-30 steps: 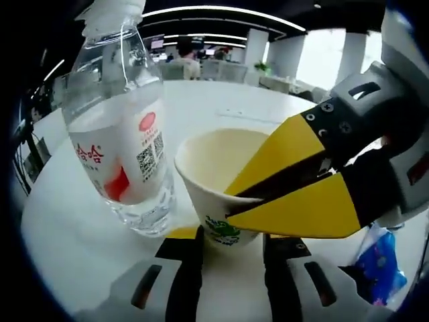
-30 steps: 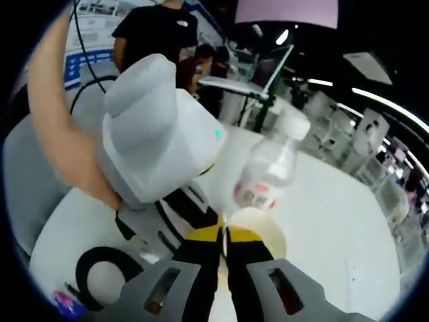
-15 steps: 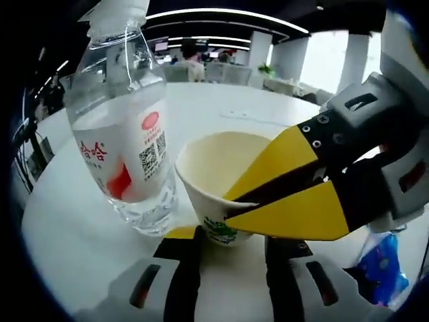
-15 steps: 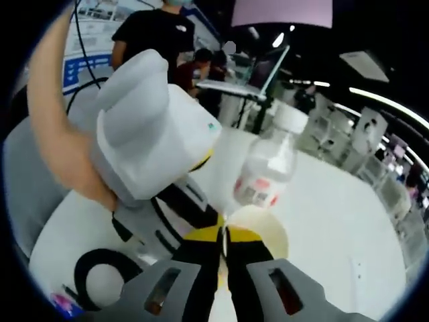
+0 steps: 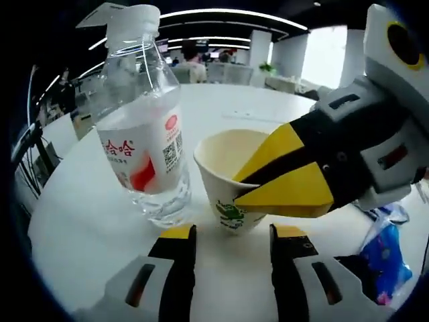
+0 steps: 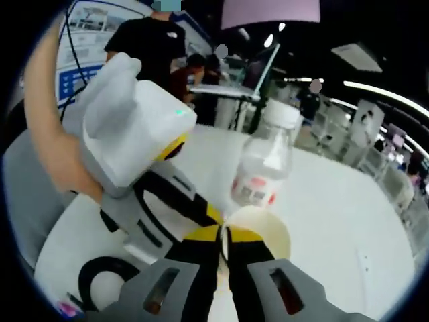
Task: Arrange the tabletop items into an orderly group along one side of the table until the central work area is clear of visible clutter.
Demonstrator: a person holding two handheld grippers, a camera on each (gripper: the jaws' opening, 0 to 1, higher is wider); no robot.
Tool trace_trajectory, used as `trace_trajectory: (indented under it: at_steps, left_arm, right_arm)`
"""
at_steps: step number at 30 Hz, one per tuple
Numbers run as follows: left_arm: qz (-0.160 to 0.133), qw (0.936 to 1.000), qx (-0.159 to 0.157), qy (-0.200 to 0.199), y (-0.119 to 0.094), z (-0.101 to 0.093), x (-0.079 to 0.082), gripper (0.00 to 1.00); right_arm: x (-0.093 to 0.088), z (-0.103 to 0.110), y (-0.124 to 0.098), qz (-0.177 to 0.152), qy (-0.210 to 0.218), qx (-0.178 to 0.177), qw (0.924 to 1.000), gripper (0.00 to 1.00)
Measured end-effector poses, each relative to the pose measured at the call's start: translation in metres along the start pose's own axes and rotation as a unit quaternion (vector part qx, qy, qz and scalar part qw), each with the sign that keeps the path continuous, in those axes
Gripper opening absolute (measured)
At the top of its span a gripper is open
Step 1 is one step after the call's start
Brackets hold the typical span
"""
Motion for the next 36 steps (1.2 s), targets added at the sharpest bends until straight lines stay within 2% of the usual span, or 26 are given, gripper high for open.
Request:
trace_trajectory:
  at_steps: [10, 14, 28, 36]
  left_arm:
    - [-0.011, 0.9997, 0.001, -0.021, -0.011, 0.003, -0.005, 0.44]
    - [-0.011, 0.9998, 0.002, -0.018, -0.01, 0.006, -0.007, 0.44]
    - [-0.008, 0.9998, 0.002, -0.017, -0.02, 0.01, -0.012, 0.44]
    - [-0.006, 0.9999, 0.003, -0.009, -0.032, 0.016, -0.014, 0.44]
  right_arm:
    - [0.002, 0.004, 0.004, 0.007, -0.015, 0.007, 0.9998, 0.02]
    - [0.004, 0.004, 0.004, 0.002, -0.011, 0.007, 0.9999, 0.1]
    - [0.01, 0.002, -0.004, -0.004, 0.001, -0.009, 1.0, 0.21]
    - [0.018, 0.002, -0.013, -0.018, 0.02, -0.024, 0.9994, 0.31]
Point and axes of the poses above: the point that each gripper's makers call its tool centre point, and the gripper's own axes: y roughly forward along the fingers, z roughly to its left, x roughly out of its top, the point moved 9 cm from there along -y, roughly backward along the fingers, and after that the axes turned 5 degrees about -x, right-handed, at the moved point
